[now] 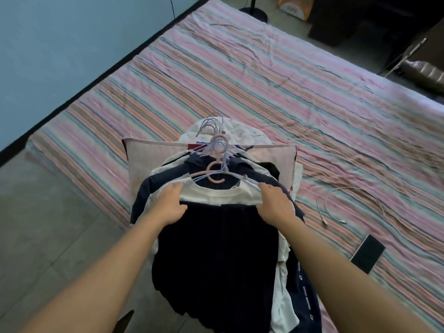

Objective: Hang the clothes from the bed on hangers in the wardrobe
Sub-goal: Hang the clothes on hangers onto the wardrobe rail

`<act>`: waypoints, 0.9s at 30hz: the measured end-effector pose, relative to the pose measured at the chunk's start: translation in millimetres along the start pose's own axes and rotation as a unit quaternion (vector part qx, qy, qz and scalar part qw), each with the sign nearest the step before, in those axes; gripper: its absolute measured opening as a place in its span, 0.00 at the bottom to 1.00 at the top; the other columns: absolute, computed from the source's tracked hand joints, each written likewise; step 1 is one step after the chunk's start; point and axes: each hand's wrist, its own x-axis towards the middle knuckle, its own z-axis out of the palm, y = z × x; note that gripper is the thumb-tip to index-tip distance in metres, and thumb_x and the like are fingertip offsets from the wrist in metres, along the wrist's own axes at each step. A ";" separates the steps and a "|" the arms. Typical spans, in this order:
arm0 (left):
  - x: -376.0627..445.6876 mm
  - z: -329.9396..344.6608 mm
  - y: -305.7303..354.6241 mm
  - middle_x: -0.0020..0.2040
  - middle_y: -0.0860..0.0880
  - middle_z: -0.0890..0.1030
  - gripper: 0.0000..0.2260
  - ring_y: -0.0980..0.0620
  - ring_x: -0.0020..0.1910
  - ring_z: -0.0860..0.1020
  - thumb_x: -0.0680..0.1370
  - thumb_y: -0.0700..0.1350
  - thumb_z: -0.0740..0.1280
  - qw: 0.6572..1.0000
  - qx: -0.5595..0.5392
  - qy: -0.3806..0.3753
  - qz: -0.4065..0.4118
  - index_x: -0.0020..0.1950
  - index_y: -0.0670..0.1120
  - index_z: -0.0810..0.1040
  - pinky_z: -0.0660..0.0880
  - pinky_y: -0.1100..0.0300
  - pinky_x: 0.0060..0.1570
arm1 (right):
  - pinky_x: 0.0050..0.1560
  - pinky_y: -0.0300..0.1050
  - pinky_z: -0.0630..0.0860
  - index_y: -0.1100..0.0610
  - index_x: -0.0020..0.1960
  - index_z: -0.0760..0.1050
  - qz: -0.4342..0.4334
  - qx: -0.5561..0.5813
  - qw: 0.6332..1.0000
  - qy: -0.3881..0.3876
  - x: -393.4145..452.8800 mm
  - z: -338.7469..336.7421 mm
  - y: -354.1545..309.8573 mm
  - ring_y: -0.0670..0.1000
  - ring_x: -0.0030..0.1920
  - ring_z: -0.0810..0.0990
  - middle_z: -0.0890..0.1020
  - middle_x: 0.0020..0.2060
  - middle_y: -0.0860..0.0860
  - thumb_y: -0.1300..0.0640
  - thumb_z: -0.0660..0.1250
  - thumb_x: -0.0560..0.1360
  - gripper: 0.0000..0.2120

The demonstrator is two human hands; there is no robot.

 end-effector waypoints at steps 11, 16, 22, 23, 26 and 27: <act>24.5 23.3 -20.4 0.61 0.45 0.79 0.14 0.43 0.60 0.76 0.77 0.44 0.69 0.994 -0.020 0.101 -0.025 0.62 0.48 0.76 0.72 0.50 0.60 | 0.42 0.45 0.65 0.54 0.49 0.74 0.051 0.097 0.994 0.017 39.9 28.6 19.0 0.57 0.50 0.78 0.81 0.49 0.53 0.61 0.60 0.80 0.05; 12.8 14.5 -30.7 0.46 0.48 0.78 0.02 0.44 0.47 0.74 0.77 0.47 0.69 0.989 -0.049 0.136 -0.024 0.46 0.54 0.78 0.71 0.53 0.44 | 0.45 0.45 0.67 0.56 0.49 0.80 0.030 0.187 0.978 0.093 28.4 31.3 18.5 0.52 0.46 0.74 0.79 0.47 0.51 0.61 0.65 0.79 0.06; -25.8 -2.8 -36.4 0.44 0.53 0.82 0.03 0.49 0.45 0.79 0.77 0.44 0.69 0.987 -0.125 0.105 0.010 0.44 0.51 0.82 0.77 0.51 0.51 | 0.43 0.49 0.73 0.44 0.40 0.73 0.006 0.235 0.965 0.116 -11.6 23.2 14.5 0.51 0.38 0.77 0.79 0.35 0.44 0.58 0.68 0.79 0.12; -33.4 -4.4 -38.8 0.44 0.53 0.83 0.04 0.49 0.45 0.79 0.77 0.43 0.70 0.985 -0.133 0.105 0.013 0.44 0.51 0.82 0.77 0.51 0.50 | 0.42 0.49 0.73 0.43 0.40 0.72 0.000 0.231 0.965 0.122 -20.3 20.4 12.2 0.50 0.36 0.75 0.77 0.33 0.42 0.58 0.68 0.79 0.13; -60.0 -12.8 -41.7 0.41 0.52 0.82 0.05 0.49 0.44 0.79 0.77 0.41 0.70 0.979 -0.157 0.127 0.037 0.43 0.50 0.81 0.76 0.53 0.48 | 0.41 0.44 0.70 0.48 0.41 0.74 -0.018 0.252 0.957 0.143 -44.6 9.8 3.9 0.44 0.35 0.73 0.76 0.33 0.41 0.60 0.68 0.79 0.11; -71.2 -16.2 -42.4 0.40 0.52 0.82 0.05 0.50 0.43 0.79 0.77 0.40 0.70 0.976 -0.162 0.137 0.047 0.43 0.50 0.81 0.75 0.55 0.46 | 0.40 0.40 0.69 0.49 0.41 0.74 -0.025 0.255 0.955 0.150 -53.9 5.8 0.3 0.42 0.36 0.74 0.77 0.34 0.41 0.61 0.68 0.79 0.10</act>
